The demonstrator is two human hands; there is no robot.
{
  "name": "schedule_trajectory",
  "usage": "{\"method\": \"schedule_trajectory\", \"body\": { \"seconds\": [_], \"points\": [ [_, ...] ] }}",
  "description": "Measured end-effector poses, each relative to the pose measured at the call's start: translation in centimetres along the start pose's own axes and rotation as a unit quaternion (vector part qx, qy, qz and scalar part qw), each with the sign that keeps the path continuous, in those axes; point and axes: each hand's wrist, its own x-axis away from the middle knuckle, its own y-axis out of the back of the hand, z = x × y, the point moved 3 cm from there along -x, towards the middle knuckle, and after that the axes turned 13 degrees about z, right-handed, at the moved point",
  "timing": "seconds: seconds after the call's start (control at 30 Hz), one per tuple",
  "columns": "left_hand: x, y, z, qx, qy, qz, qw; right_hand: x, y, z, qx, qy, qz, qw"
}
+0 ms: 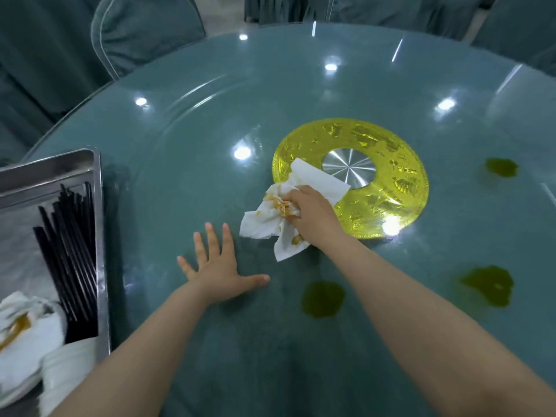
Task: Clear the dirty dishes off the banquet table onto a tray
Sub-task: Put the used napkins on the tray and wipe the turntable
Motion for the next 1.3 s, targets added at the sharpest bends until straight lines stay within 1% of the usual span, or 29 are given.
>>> {"method": "schedule_trajectory", "body": {
  "seconds": [0.17, 0.27, 0.33, 0.4, 0.43, 0.47, 0.53, 0.6, 0.67, 0.77, 0.83, 0.9, 1.03, 1.13, 1.23, 1.3],
  "points": [
    [3.2, -1.9, -1.3, 0.095, -0.034, 0.026, 0.995, 2.6, -0.2, 0.5, 0.001, -0.033, 0.006, 0.999],
    [5.4, -3.4, -2.2, 0.19, -0.087, 0.044, 0.977, 4.7, -0.4, 0.3, -0.012, -0.05, -0.009, 0.999],
    [7.2, -4.4, -2.6, 0.279, -0.131, 0.062, 0.949, 6.1, -0.6, 0.1, -0.026, -0.062, -0.012, 0.998],
    [9.1, -5.3, -2.8, 0.391, -0.158, 0.091, 0.902, 7.2, -0.6, 0.2, -0.036, -0.076, -0.011, 0.996],
    [10.0, -5.6, -2.9, 0.426, -0.164, 0.099, 0.884, 7.7, -0.5, 0.2, -0.038, -0.079, -0.008, 0.996],
    [10.8, -5.7, -3.0, 0.437, -0.17, 0.095, 0.878, 8.3, -0.4, 0.4, -0.035, -0.076, 0.001, 0.996],
    [12.4, -5.6, -2.9, 0.418, -0.182, 0.057, 0.888, 9.6, -0.7, 0.9, -0.029, -0.059, 0.021, 0.998],
    [14.0, -4.9, -2.0, 0.386, -0.186, -0.002, 0.903, 11.1, -1.5, 1.8, -0.059, -0.049, 0.017, 0.997],
    [15.8, -4.1, -0.2, 0.366, -0.195, -0.056, 0.908, 12.6, -2.5, 3.1, -0.103, -0.055, -0.01, 0.993],
    [18.3, -3.3, 3.1, 0.345, -0.208, -0.104, 0.909, 13.9, -3.7, 5.1, -0.16, -0.073, -0.049, 0.983],
    [19.8, -2.7, 5.9, 0.338, -0.201, -0.138, 0.909, 14.4, -4.1, 6.7, -0.203, -0.09, -0.082, 0.972],
    [21.2, -2.4, 9.0, 0.34, -0.182, -0.177, 0.906, 14.6, -4.8, 8.7, -0.213, -0.081, -0.091, 0.969],
    [24.3, -1.9, 15.3, 0.361, -0.137, -0.257, 0.886, 14.2, -6.8, 14.5, -0.202, 0.016, -0.053, 0.978],
    [26.3, -1.9, 19.8, 0.379, -0.107, -0.287, 0.873, 13.4, -8.6, 19.6, -0.175, 0.11, -0.004, 0.978],
    [27.5, -2.2, 23.8, 0.399, -0.086, -0.309, 0.859, 12.8, -10.4, 25.3, -0.156, 0.203, 0.022, 0.966],
    [28.2, -2.5, 26.1, 0.408, -0.072, -0.325, 0.85, 12.5, -11.9, 28.7, -0.178, 0.225, 0.049, 0.957]
  ]
}}
